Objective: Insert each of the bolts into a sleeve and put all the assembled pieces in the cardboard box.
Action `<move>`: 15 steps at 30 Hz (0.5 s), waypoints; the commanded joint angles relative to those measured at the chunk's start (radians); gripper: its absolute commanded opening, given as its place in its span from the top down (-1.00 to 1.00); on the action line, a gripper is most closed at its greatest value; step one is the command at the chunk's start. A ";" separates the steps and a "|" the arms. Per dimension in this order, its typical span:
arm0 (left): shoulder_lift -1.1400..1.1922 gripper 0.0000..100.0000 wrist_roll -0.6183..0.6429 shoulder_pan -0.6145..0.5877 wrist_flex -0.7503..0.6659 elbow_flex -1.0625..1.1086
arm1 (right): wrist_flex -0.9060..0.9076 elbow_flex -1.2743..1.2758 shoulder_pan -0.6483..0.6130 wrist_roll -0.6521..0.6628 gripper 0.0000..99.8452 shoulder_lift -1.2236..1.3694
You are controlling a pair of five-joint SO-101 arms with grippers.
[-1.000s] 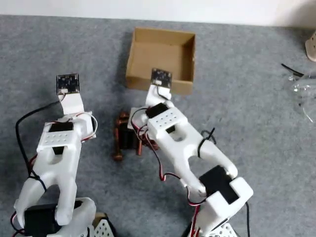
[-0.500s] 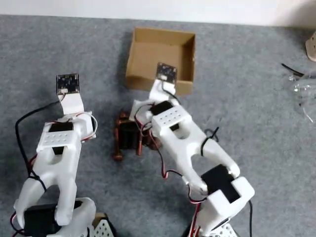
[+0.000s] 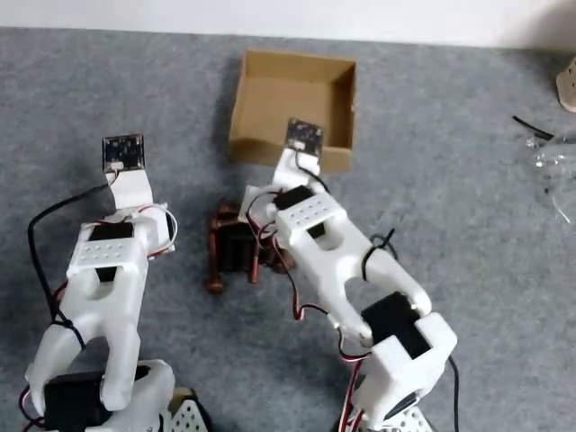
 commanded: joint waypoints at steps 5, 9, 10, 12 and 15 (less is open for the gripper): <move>-0.002 0.89 0.003 -0.002 -0.018 -0.005 | 0.064 -0.005 0.013 -0.012 0.60 -0.016; -0.001 0.89 0.003 -0.004 -0.018 -0.005 | 0.085 -0.005 0.024 -0.012 0.60 -0.015; -0.001 0.89 0.003 -0.004 -0.018 -0.005 | 0.085 -0.005 0.031 -0.012 0.60 -0.013; -0.001 0.89 0.003 -0.004 -0.018 -0.005 | 0.084 -0.005 0.045 -0.012 0.60 -0.010; -0.001 0.89 0.003 -0.004 -0.018 -0.005 | 0.082 -0.004 0.051 -0.012 0.60 -0.010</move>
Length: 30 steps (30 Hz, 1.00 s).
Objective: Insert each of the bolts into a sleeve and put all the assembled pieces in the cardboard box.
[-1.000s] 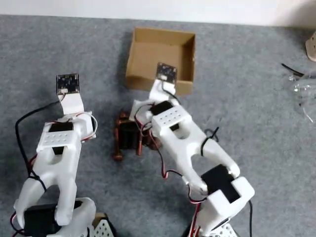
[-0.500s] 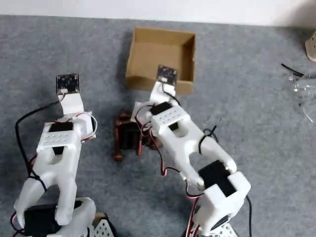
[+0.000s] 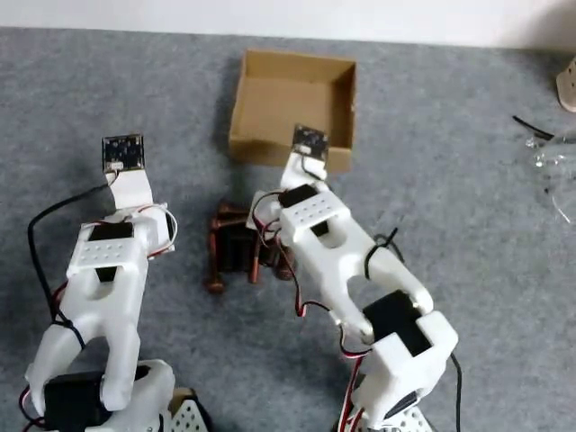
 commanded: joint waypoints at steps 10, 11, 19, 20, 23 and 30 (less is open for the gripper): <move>-0.001 0.89 0.003 -0.001 -0.018 -0.005 | -0.012 -0.008 0.025 -0.012 0.60 -0.010; -0.001 0.89 0.003 -0.001 -0.018 -0.005 | -0.027 -0.005 0.025 -0.012 0.63 -0.010; -0.001 0.89 0.003 -0.001 -0.018 -0.005 | -0.039 -0.016 0.027 -0.006 0.74 0.113; -0.001 0.89 0.003 -0.001 -0.018 -0.005 | -0.039 -0.016 0.027 -0.006 0.74 0.116; -0.001 0.89 0.003 -0.001 -0.018 -0.005 | -0.039 -0.016 0.027 -0.006 0.74 0.116; -0.001 0.89 0.003 -0.001 -0.018 -0.005 | -0.039 -0.016 0.025 -0.006 0.82 0.116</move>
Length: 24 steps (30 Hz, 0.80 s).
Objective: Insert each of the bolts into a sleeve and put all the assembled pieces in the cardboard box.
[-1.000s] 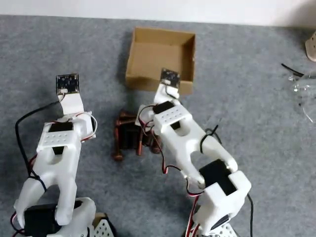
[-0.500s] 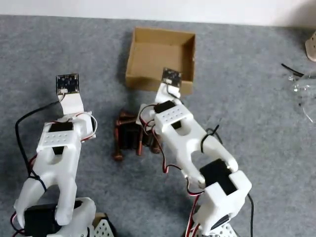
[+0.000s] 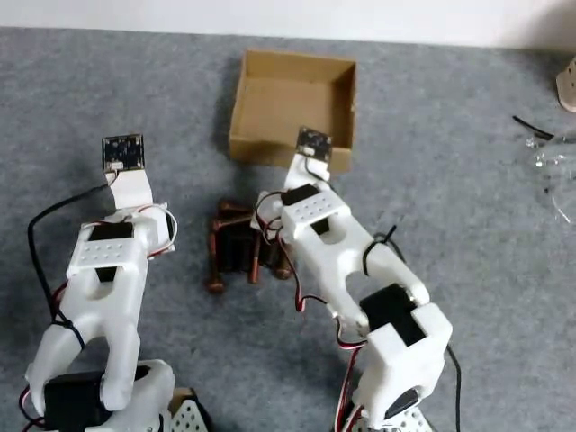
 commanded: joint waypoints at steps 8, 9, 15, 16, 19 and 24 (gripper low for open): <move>-0.001 0.89 0.003 -0.001 -0.018 -0.005 | 0.013 -0.050 0.015 -0.005 0.99 0.016; -0.001 0.89 0.003 -0.001 -0.018 -0.005 | 0.038 -0.062 0.021 -0.005 0.99 0.016; -0.001 0.89 0.003 -0.001 -0.018 -0.005 | 0.142 -0.136 0.054 -0.005 0.99 0.016; -0.001 0.89 0.003 -0.001 -0.018 -0.005 | 0.147 -0.140 0.054 -0.005 0.99 0.016; -0.001 0.89 0.003 -0.001 -0.018 -0.005 | 0.150 -0.142 0.056 -0.005 0.99 0.016; -0.001 0.89 0.003 -0.001 -0.020 -0.007 | 0.199 -0.157 0.108 -0.005 0.99 0.010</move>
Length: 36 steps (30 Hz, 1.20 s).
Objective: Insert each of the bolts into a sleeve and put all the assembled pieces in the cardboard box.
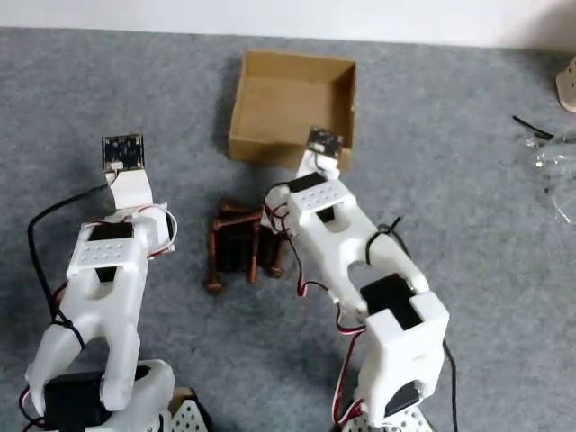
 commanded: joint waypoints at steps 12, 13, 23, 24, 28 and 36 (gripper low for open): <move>-0.001 0.89 0.003 -0.001 -0.037 -0.004 | 0.166 -0.124 0.113 0.170 0.87 -0.088; -0.001 0.89 0.003 -0.001 -0.037 -0.004 | 0.191 -0.122 0.119 0.189 0.80 -0.087; -0.001 0.89 0.003 -0.001 -0.038 -0.004 | 0.266 -0.122 0.311 0.307 0.61 -0.085; -0.001 0.89 0.003 -0.001 -0.038 -0.004 | 0.266 -0.120 0.323 0.313 0.61 -0.084; -0.001 0.89 0.003 -0.001 -0.038 -0.004 | 0.268 -0.059 0.331 0.315 0.61 -0.087; -0.001 0.89 0.003 -0.001 -0.038 -0.004 | 0.274 0.027 0.275 0.183 0.61 -0.093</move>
